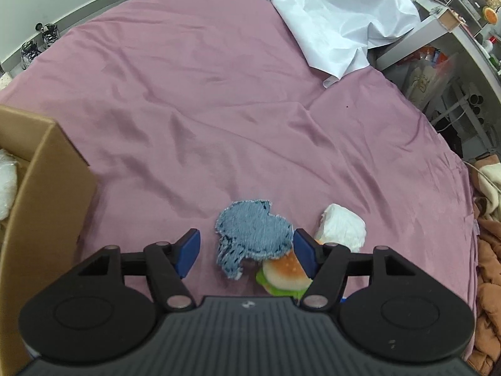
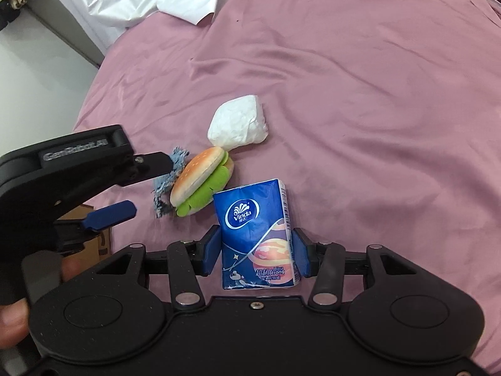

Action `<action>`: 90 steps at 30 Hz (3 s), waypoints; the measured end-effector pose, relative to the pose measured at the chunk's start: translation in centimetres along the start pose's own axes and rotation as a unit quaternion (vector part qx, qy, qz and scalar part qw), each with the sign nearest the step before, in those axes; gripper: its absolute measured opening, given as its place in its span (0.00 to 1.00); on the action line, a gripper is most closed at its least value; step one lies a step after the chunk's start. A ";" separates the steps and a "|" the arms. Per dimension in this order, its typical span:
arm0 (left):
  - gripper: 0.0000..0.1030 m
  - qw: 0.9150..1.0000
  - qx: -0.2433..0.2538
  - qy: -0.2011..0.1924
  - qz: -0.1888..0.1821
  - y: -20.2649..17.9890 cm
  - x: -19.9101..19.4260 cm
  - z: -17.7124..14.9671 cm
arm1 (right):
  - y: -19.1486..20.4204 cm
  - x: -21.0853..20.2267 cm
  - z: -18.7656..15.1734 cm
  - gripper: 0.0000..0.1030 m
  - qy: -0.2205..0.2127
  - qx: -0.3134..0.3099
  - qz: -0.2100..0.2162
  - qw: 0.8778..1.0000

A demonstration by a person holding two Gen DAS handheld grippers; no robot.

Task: Organize soft objects
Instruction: 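Grasp the blue knit cloth with the left tool while the right tool holds the tissue pack, then carry the cloth and tissue pack into the box and open both tools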

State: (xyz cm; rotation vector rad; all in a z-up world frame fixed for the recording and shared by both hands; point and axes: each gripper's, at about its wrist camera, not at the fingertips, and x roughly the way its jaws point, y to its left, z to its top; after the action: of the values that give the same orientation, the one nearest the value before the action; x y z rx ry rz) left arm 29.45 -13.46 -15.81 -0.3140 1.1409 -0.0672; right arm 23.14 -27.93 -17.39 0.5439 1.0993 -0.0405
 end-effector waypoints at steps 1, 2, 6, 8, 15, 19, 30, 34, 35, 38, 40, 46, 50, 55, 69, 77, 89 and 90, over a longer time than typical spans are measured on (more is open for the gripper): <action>0.62 1.000 0.000 -0.001 0.002 -0.1 0.3 0.1 | 0.1 0.1 0.1 0.46 -0.001 0.001 0.000 1.000; 0.62 1.000 0.000 -0.001 0.003 -0.1 0.6 0.2 | 0.1 0.2 0.1 0.46 -0.001 0.002 0.000 1.000; 0.62 1.000 -0.003 0.003 0.005 -0.2 2.0 0.5 | 0.1 0.0 -0.1 0.46 -0.001 0.002 0.001 1.000; 0.60 1.000 -0.006 0.008 0.001 -0.2 2.4 0.5 | 0.0 -0.2 -0.2 0.46 0.000 0.002 0.003 1.000; 0.43 1.000 0.003 -0.006 0.011 0.0 1.6 0.1 | 0.3 -0.7 -0.1 0.46 -0.010 -0.004 0.013 1.000; 0.42 1.000 0.015 -0.017 0.012 0.0 0.2 -0.1 | 0.7 -1.4 0.0 0.46 -0.018 -0.008 0.024 1.000; 0.42 0.999 0.023 -0.047 0.013 0.5 -4.9 -0.9 | 1.1 -4.2 -0.2 0.46 -0.054 -0.014 0.052 0.997; 0.42 0.998 0.020 -0.061 0.013 0.9 -7.2 -1.1 | 1.2 -5.8 -0.4 0.46 -0.073 -0.020 0.072 0.995; 0.42 0.998 0.019 -0.067 0.013 1.0 -7.8 -1.1 | 1.3 -6.1 -0.3 0.46 -0.076 -0.021 0.077 0.994; 0.42 0.996 0.018 -0.082 0.013 1.2 -9.7 -1.1 | 1.7 -7.0 -0.3 0.46 -0.087 -0.024 0.098 0.991; 0.42 0.996 0.017 -0.091 0.013 1.4 -10.9 -1.2 | 2.1 -7.5 -0.4 0.46 -0.096 -0.031 0.106 0.989; 0.42 0.993 0.007 -0.113 0.016 2.7 -13.9 -1.4 | 3.0 -8.7 -0.6 0.46 -0.110 -0.046 0.133 0.984; 0.42 0.992 0.002 -0.124 0.022 3.7 -15.5 -1.4 | 3.6 -9.4 -0.8 0.46 -0.116 -0.059 0.150 0.980; 0.42 0.990 -0.007 -0.135 0.031 4.8 -16.9 -1.3 | 4.2 -10.0 -1.1 0.46 -0.120 -0.068 0.164 0.977; 0.42 0.988 -0.031 -0.147 0.041 8.2 -19.3 -1.8 | 6.5 -11.1 -2.1 0.46 -0.122 -0.101 0.185 0.970; 0.42 0.987 -0.051 -0.143 0.041 10.9 -19.9 -1.7 | 8.9 -11.2 -3.2 0.46 -0.116 -0.135 0.189 0.966; 0.42 0.988 -0.063 -0.133 0.037 13.8 -19.8 -2.1 | 11.7 -11.0 -4.8 0.46 -0.105 -0.172 0.193 0.960; 0.42 0.988 -0.064 -0.132 0.037 14.0 -19.8 -2.2 | 11.8 -11.0 -4.9 0.46 -0.104 -0.174 0.193 0.960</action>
State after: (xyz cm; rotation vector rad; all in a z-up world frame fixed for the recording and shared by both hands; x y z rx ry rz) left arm 17.67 3.61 -3.10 -0.3820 0.8944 0.1119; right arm 17.38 -18.03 -4.96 0.4160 0.7570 0.4215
